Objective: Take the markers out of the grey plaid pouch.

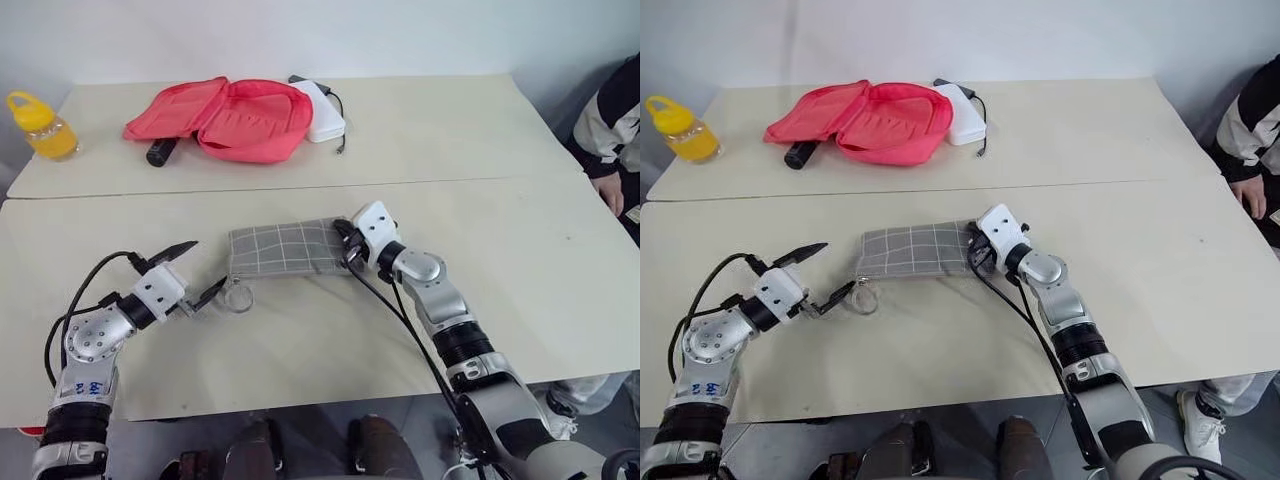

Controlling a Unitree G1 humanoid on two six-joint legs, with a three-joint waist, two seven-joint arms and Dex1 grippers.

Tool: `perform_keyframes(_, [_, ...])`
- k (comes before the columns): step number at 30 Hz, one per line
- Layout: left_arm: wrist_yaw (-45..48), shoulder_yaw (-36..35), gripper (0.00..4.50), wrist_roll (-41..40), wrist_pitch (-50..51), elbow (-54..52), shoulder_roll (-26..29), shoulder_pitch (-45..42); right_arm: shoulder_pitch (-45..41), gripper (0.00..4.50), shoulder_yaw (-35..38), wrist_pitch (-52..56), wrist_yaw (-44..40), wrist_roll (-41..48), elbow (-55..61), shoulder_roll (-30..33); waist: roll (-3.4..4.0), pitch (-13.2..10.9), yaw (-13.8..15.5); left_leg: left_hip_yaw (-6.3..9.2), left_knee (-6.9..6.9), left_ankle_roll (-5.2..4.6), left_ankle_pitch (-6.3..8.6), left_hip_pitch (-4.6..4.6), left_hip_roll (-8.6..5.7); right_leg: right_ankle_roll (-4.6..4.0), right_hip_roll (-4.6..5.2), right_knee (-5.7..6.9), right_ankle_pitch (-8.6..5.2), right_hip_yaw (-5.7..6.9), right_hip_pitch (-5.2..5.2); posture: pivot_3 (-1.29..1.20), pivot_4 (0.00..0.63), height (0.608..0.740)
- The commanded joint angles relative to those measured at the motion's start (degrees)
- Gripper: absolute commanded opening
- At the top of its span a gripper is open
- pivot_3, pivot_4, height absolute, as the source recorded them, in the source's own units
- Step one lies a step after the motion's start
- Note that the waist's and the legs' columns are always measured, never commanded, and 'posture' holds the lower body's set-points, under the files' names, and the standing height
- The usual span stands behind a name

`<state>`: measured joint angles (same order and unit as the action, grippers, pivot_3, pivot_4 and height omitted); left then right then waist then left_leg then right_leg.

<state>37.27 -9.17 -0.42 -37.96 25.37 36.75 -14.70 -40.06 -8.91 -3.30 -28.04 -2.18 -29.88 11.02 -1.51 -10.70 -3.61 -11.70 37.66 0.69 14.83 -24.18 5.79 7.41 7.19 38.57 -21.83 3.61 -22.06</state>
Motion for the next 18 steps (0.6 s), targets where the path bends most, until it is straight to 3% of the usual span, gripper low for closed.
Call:
perform_keyframes(1, [-1.1, 2.1, 4.29, 2.8, -5.5, 4.3, 0.8, -2.9, 0.6, 0.02, 0.5, -0.8, -0.6, 0.1, 0.7, 0.8, 0.00, 0.0, 0.1, -0.02, 0.03, 0.00, 0.00, 0.00, 0.00, 0.00, 0.00, 0.02, 0.00, 0.00, 0.00, 0.00, 0.150, 0.740])
perform_keyframes(10, [-0.2, 9.4, 4.29, 4.3, -12.9, 10.7, -2.3, -9.6, 1.2, 0.02, 0.8, -0.5, -1.2, 0.3, 1.7, 0.8, -0.01, 0.0, 0.2, -0.07, 0.10, -0.01, 0.00, -0.01, -0.01, 0.00, 0.00, 0.08, 0.00, 0.01, 0.02, 0.00, 0.150, 0.740])
perform_keyframes(13, [2.1, 10.6, 3.71, 2.4, -13.9, 11.2, -2.2, -9.9, 1.3, 0.00, 0.8, -0.4, -1.3, 0.2, 2.1, 0.9, -0.01, 0.0, 0.0, -0.08, 0.10, -0.01, 0.00, 0.00, 0.00, 0.00, 0.00, 0.09, 0.00, 0.02, 0.02, 0.00, 0.150, 0.740])
perform_keyframes(18, [2.4, 10.6, 2.18, 1.4, -15.1, 12.1, -1.5, -9.4, 1.8, 0.00, 0.9, -0.3, -1.2, 0.2, 2.8, 0.9, -0.01, 0.0, 0.0, -0.07, 0.10, 0.00, -0.01, 0.00, 0.02, 0.00, -0.01, 0.11, 0.00, 0.01, 0.01, 0.00, 0.150, 0.740])
